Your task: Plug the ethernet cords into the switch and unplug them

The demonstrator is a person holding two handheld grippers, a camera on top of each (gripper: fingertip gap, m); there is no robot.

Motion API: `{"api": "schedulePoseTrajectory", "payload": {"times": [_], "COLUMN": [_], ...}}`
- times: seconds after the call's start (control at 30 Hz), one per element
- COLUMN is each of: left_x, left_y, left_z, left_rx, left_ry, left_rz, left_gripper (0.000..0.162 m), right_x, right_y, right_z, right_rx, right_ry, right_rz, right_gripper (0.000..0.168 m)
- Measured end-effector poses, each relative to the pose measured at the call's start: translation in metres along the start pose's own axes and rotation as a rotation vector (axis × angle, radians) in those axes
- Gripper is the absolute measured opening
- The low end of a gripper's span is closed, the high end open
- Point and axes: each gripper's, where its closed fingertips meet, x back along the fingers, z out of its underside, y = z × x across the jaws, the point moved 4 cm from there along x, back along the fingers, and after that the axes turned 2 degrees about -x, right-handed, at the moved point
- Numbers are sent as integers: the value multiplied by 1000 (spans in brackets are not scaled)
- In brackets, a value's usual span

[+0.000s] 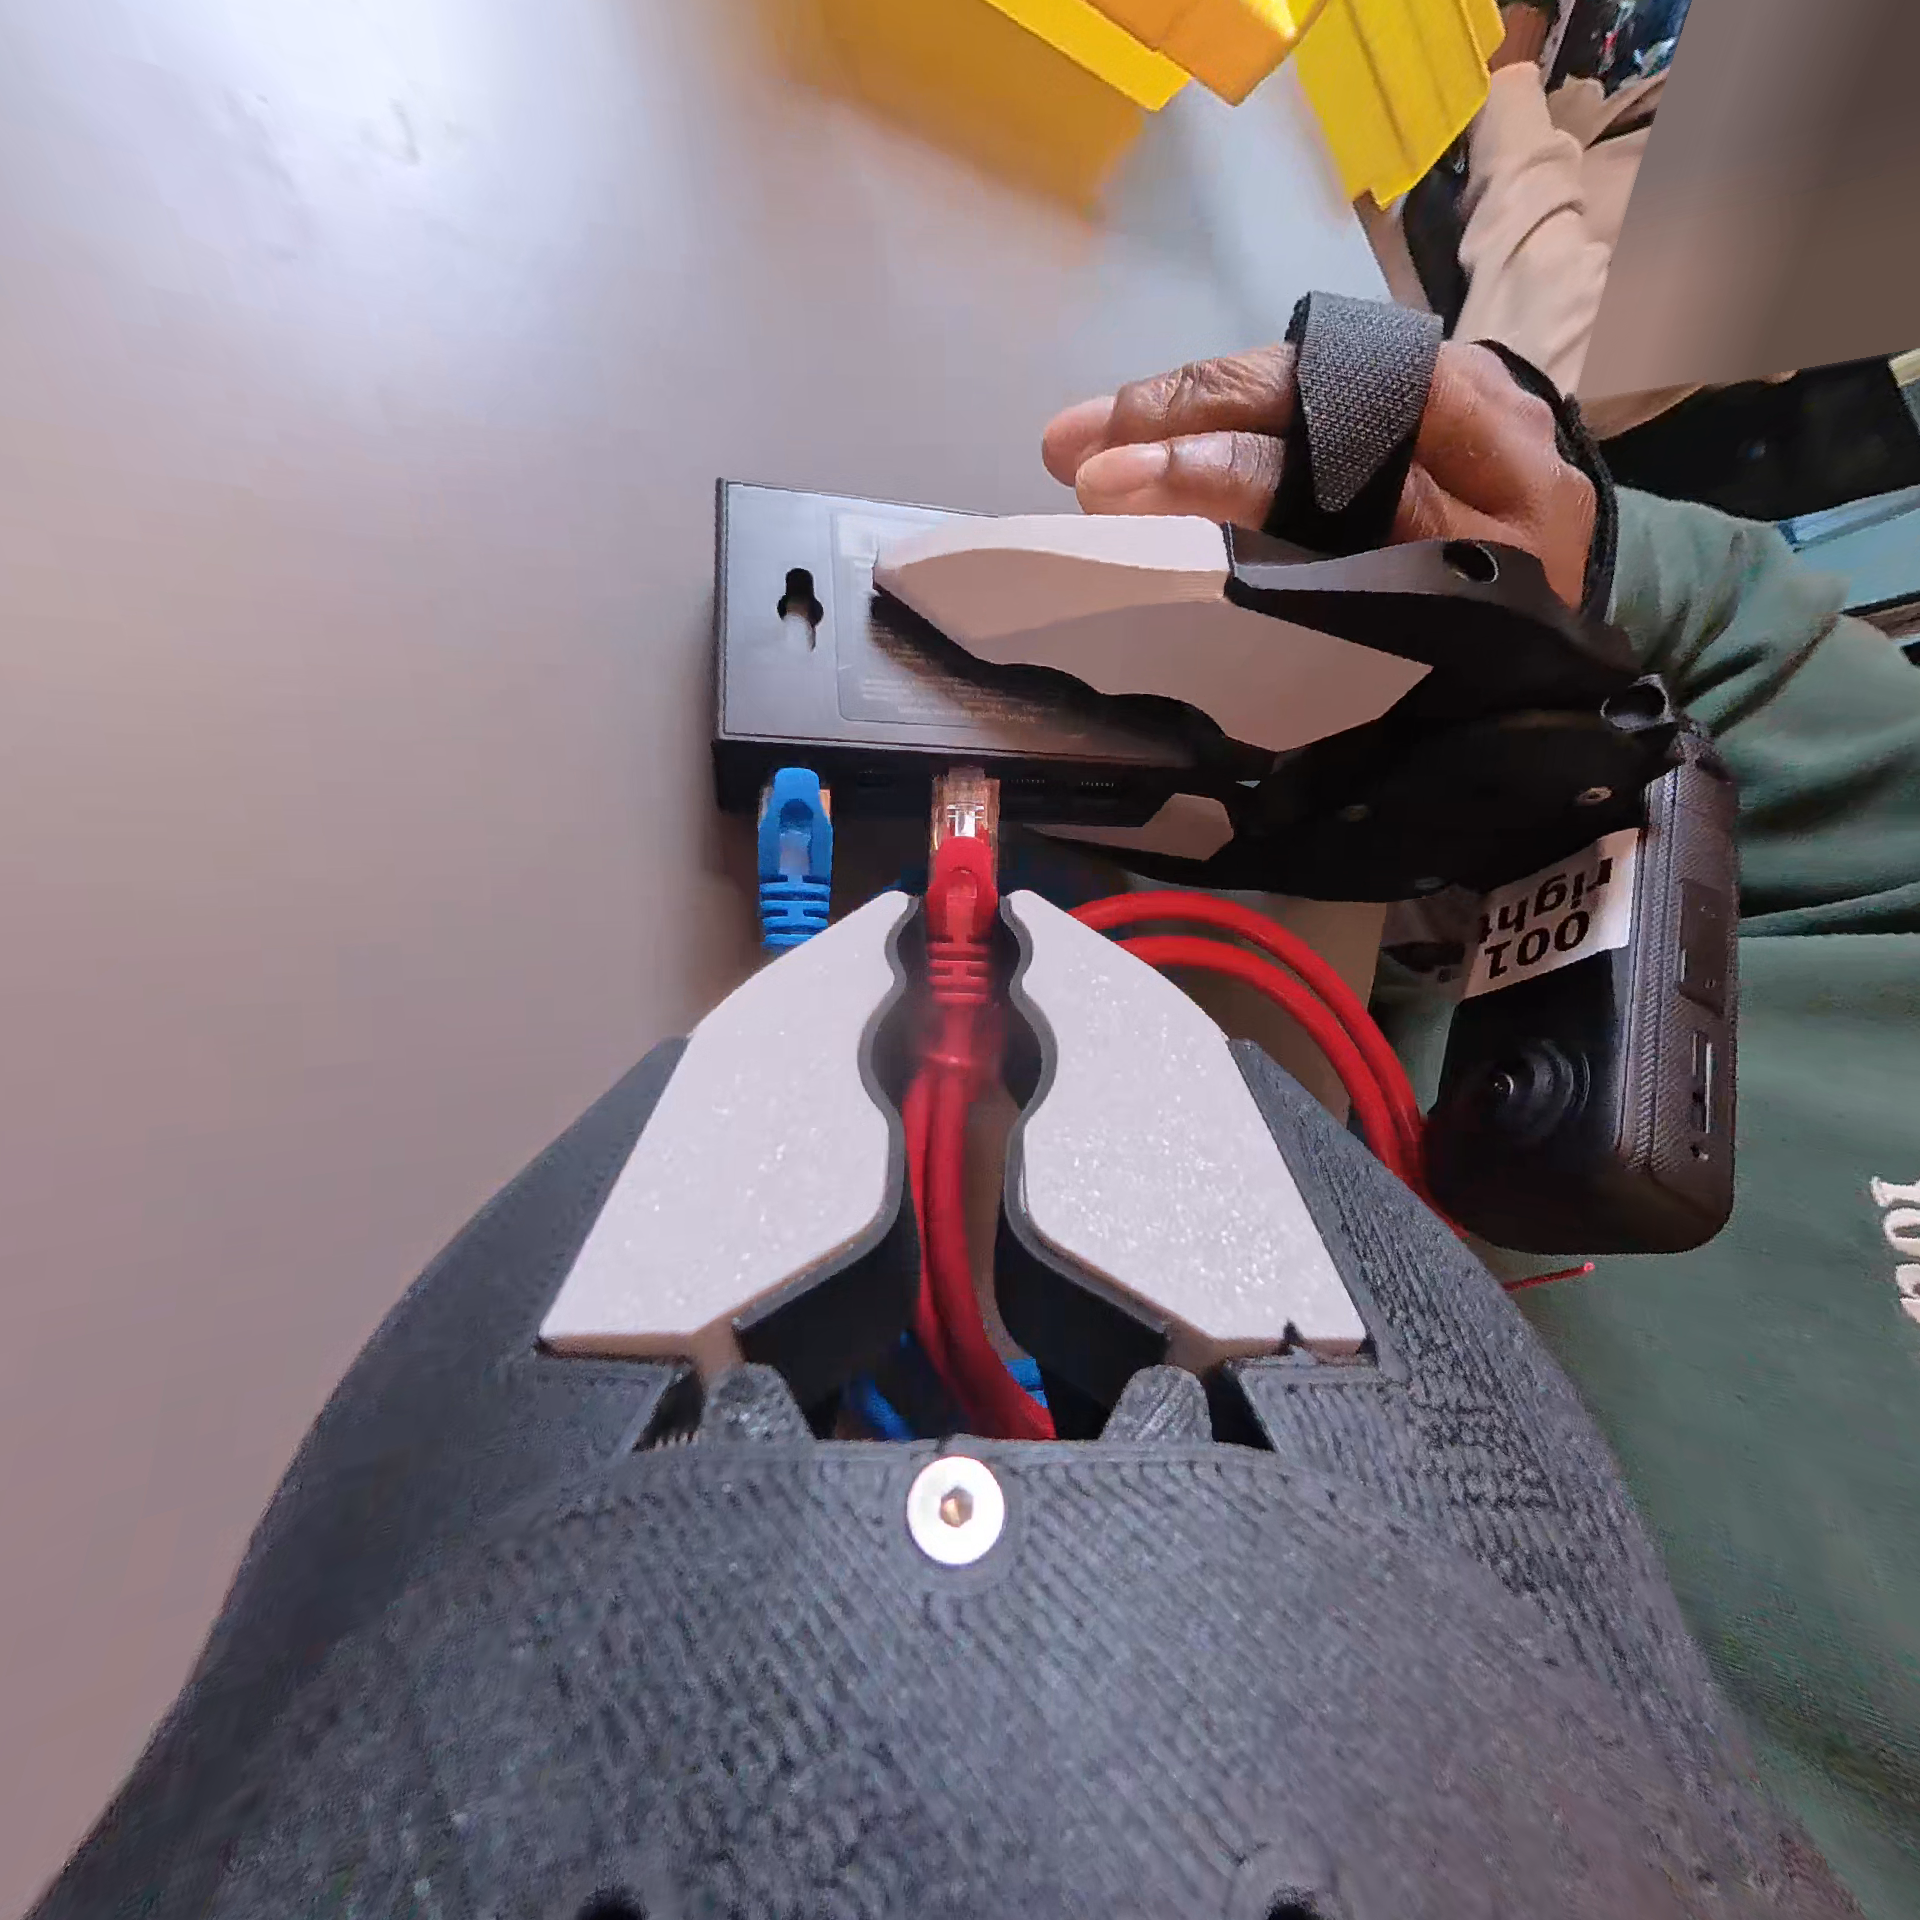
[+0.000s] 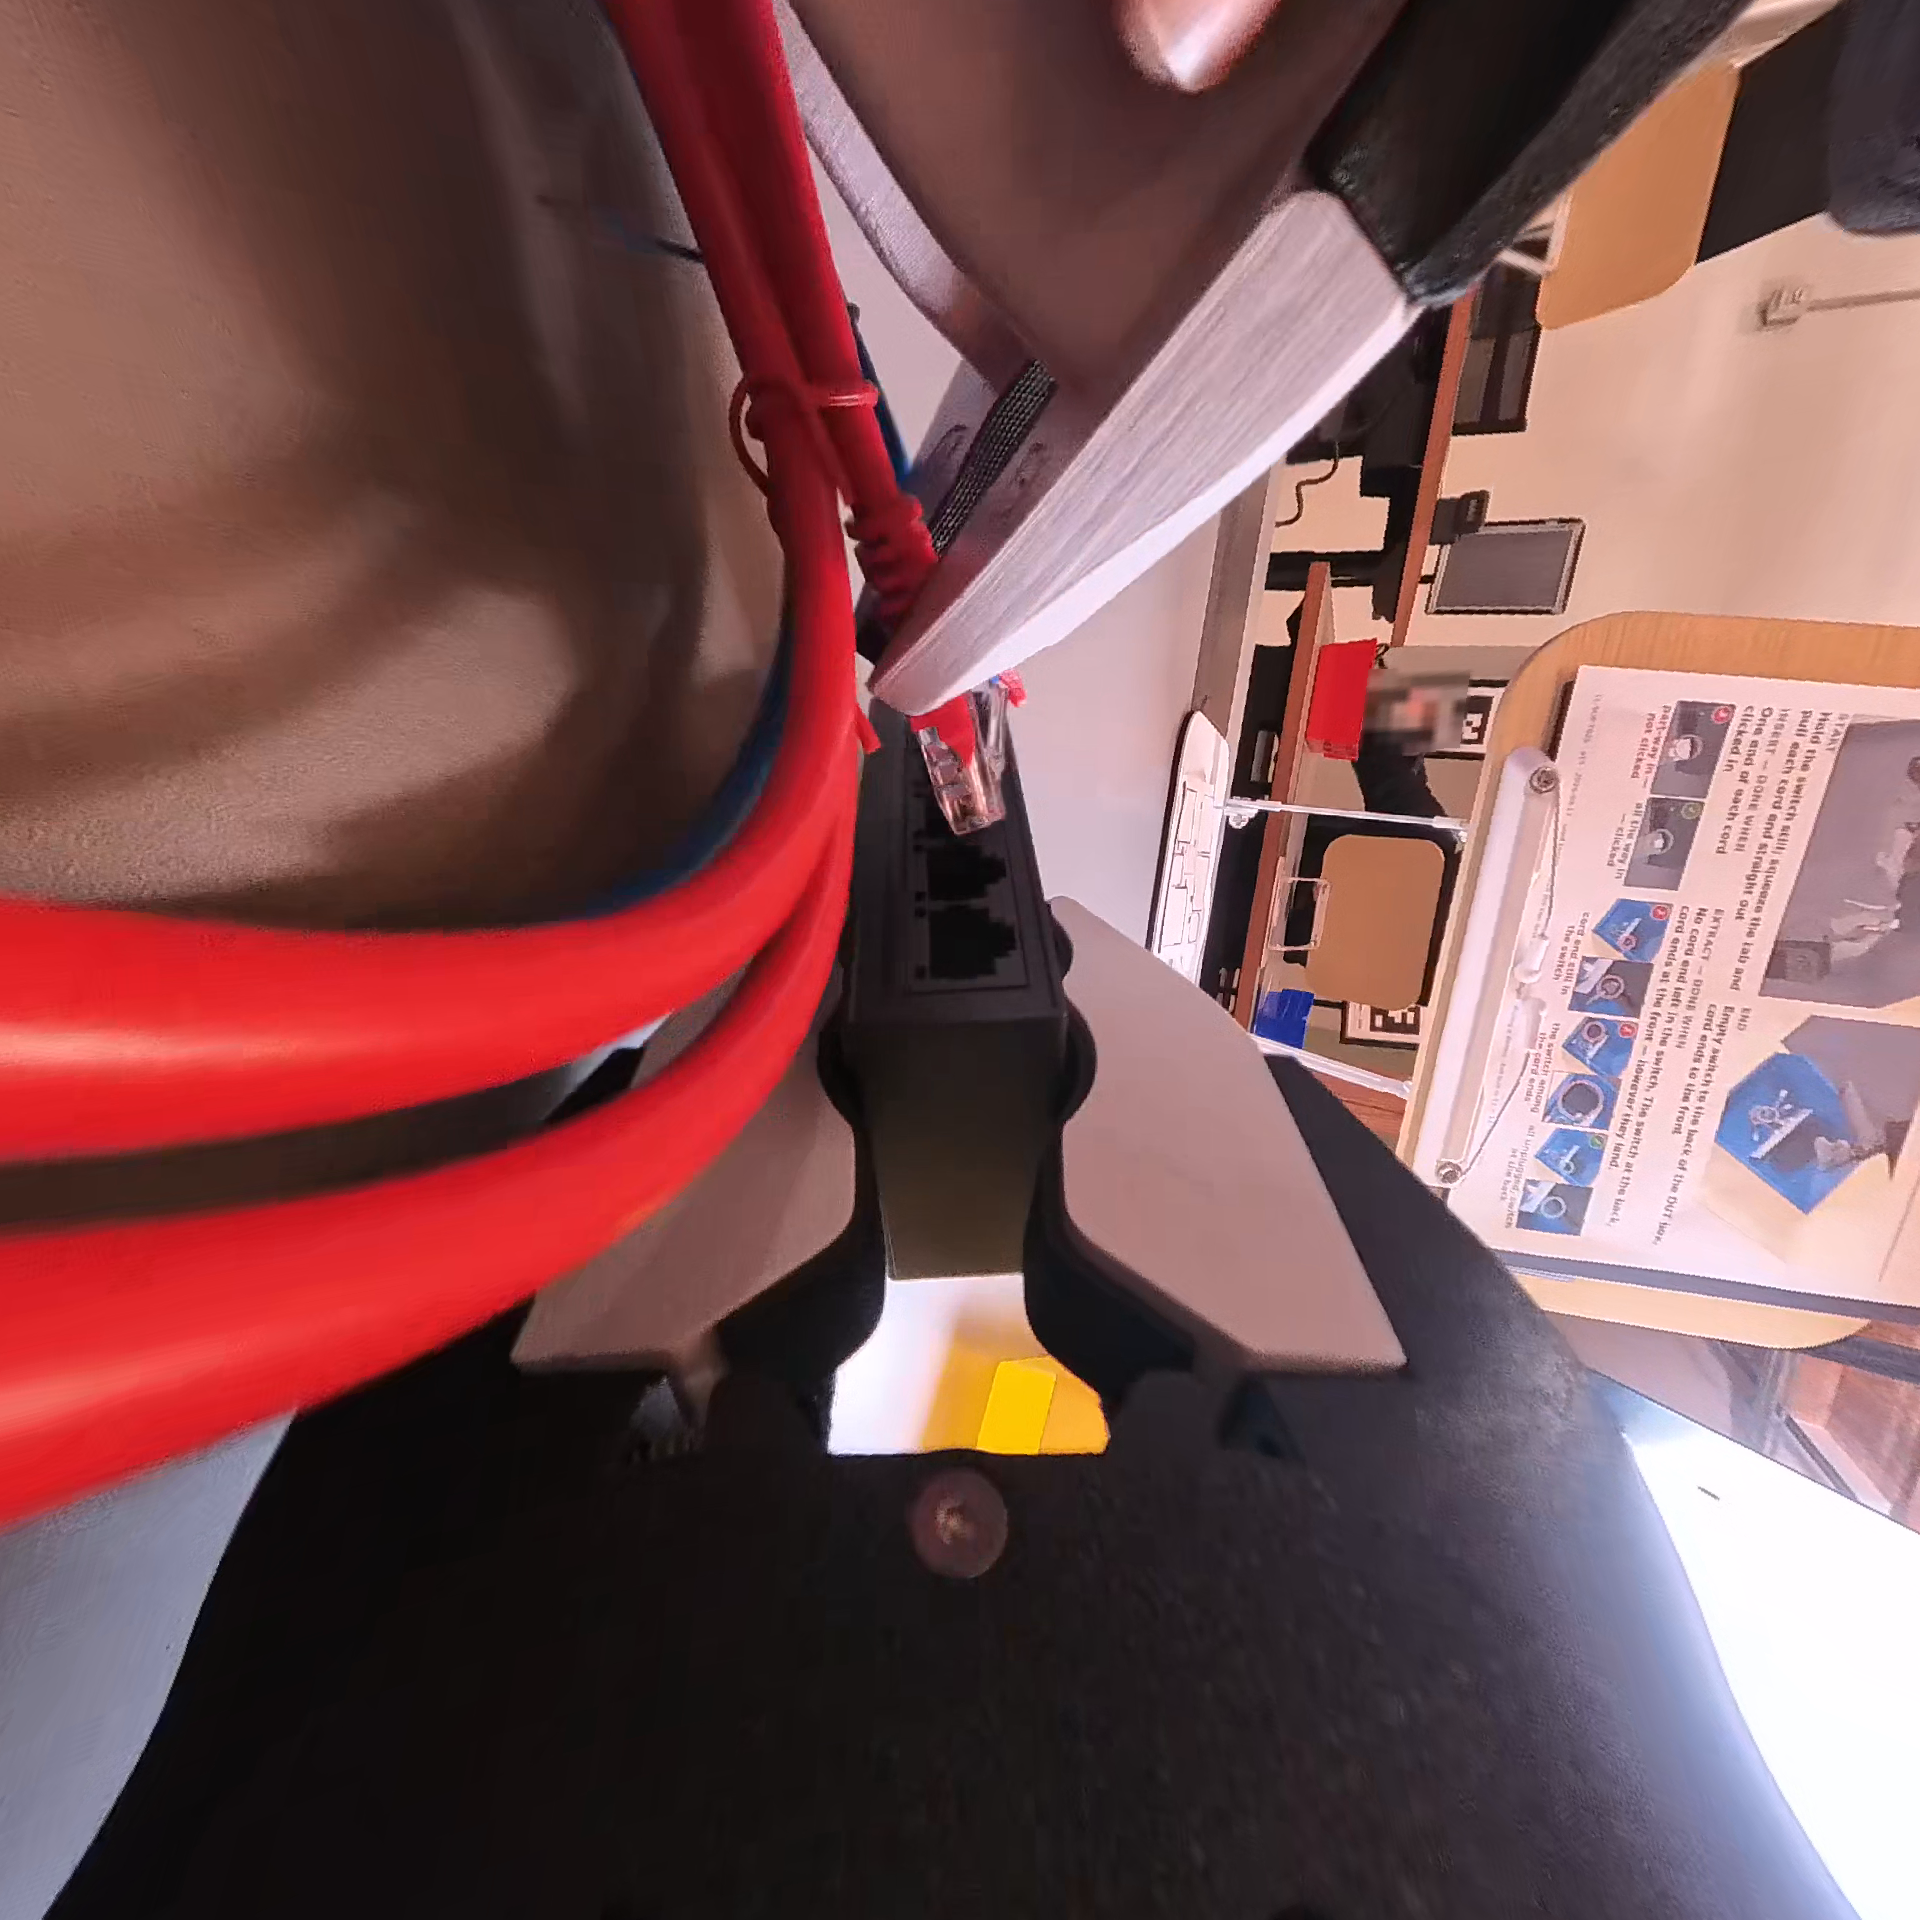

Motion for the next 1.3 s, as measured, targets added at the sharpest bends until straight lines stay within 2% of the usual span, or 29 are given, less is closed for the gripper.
{"api": "schedulePoseTrajectory", "payload": {"times": [0.3,0.4,0.57,0.87,1.03,1.17,1.3], "left_x": [-4,-6,-5,-10,5,19,31], "left_y": [1,-2,-3,-4,-15,-34,-58], "left_z": [-1,2,-2,-1,-16,-30,-28], "left_rx": [-85,-242,-203,-308,-269,-303,-349], "left_ry": [74,138,134,156,65,9,-17], "left_rz": [-71,-164,-134,-148,-119,-34,83], "left_gripper": [12,12,12,12,12,12,12], "right_x": [0,2,4,7,13,33,72], "right_y": [1,5,5,9,-16,-43,-60], "right_z": [0,-5,-7,-7,-8,-11,-8], "right_rx": [18,54,48,91,93,76,-45], "right_ry": [-7,-37,-72,-167,-237,-394,-638], "right_rz": [11,22,28,24,124,208,74], "right_gripper": [32,29,28,28,31,45,48]}}
